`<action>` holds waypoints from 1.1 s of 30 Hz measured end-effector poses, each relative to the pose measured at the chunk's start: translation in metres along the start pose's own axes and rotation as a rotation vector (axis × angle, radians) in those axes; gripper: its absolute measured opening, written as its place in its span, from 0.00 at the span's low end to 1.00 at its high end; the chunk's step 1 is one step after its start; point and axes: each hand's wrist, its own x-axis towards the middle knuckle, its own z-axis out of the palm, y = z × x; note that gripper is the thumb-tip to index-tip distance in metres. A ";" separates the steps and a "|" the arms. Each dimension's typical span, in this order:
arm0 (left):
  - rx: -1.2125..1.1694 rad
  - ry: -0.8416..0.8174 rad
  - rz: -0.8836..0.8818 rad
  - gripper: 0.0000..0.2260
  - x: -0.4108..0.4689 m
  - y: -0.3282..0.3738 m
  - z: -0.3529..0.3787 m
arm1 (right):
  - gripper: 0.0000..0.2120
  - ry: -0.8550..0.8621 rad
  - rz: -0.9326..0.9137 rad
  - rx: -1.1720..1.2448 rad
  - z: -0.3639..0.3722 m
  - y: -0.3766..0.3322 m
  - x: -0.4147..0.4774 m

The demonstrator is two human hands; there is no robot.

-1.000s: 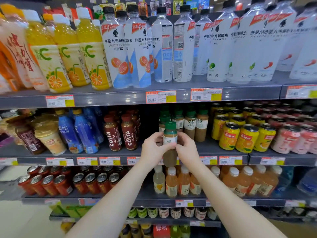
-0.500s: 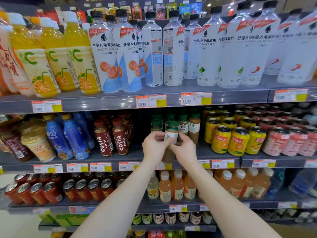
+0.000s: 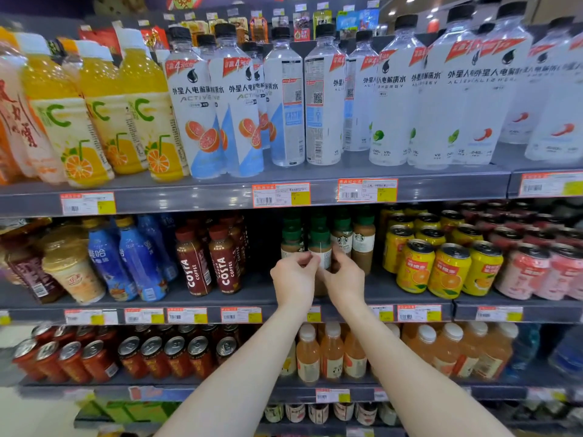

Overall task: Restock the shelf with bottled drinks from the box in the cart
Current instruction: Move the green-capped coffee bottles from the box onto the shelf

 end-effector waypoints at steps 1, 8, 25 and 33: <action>0.012 0.009 0.004 0.10 0.000 -0.001 0.000 | 0.28 -0.001 -0.015 -0.004 0.001 0.002 0.001; 0.019 0.025 -0.031 0.08 0.006 0.001 0.003 | 0.30 0.007 -0.036 -0.045 0.006 0.002 0.005; 0.458 -0.126 0.227 0.09 -0.039 -0.013 -0.024 | 0.23 0.007 -0.004 -0.228 -0.013 0.015 -0.027; 0.847 -0.297 0.396 0.17 -0.090 -0.010 -0.039 | 0.23 -0.157 -0.075 -0.488 -0.057 0.026 -0.074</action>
